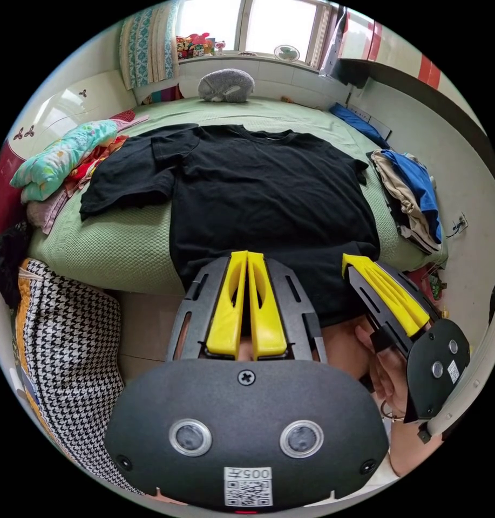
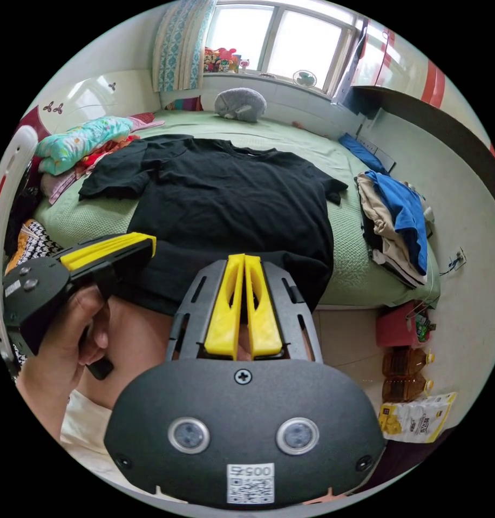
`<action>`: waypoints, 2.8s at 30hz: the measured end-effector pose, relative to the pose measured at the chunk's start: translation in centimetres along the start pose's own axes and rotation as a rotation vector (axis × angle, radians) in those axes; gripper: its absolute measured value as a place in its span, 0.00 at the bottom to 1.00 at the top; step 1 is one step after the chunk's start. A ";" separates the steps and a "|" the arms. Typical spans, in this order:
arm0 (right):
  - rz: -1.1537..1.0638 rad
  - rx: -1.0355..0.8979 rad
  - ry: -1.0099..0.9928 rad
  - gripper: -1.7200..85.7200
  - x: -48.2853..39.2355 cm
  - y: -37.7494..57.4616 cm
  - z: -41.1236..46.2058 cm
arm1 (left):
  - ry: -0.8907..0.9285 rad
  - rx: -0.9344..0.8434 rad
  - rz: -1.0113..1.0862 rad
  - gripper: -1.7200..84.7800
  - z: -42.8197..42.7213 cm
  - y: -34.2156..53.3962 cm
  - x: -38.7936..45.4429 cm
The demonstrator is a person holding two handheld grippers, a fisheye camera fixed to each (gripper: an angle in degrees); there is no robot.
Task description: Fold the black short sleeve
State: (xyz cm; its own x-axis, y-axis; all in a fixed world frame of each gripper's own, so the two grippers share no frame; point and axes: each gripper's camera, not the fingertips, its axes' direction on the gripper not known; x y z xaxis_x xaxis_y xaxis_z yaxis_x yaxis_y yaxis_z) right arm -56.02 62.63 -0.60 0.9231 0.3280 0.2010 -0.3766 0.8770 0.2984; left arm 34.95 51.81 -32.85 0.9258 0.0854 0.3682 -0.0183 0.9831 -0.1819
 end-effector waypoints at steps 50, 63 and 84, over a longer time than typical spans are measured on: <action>-0.033 -0.025 0.045 0.00 -4.4 -6.4 3.5 | 0.022 -0.026 0.002 0.01 -1.4 -3.9 -8.8; -0.050 0.040 0.184 0.00 -6.7 -12.8 4.3 | 0.131 0.137 -0.126 0.02 -4.3 -6.8 -24.5; -0.400 0.228 -0.396 0.12 -18.6 -40.0 10.6 | 0.156 0.170 -0.185 0.12 3.7 -21.3 -38.5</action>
State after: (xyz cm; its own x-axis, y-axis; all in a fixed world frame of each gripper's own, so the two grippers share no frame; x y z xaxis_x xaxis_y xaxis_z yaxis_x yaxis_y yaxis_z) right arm -58.98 17.68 -6.41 0.9135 -0.2060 0.3509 -0.0537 0.7938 0.6058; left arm -1.68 28.22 -39.81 0.9660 -0.1111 0.2337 0.1057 0.9938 0.0356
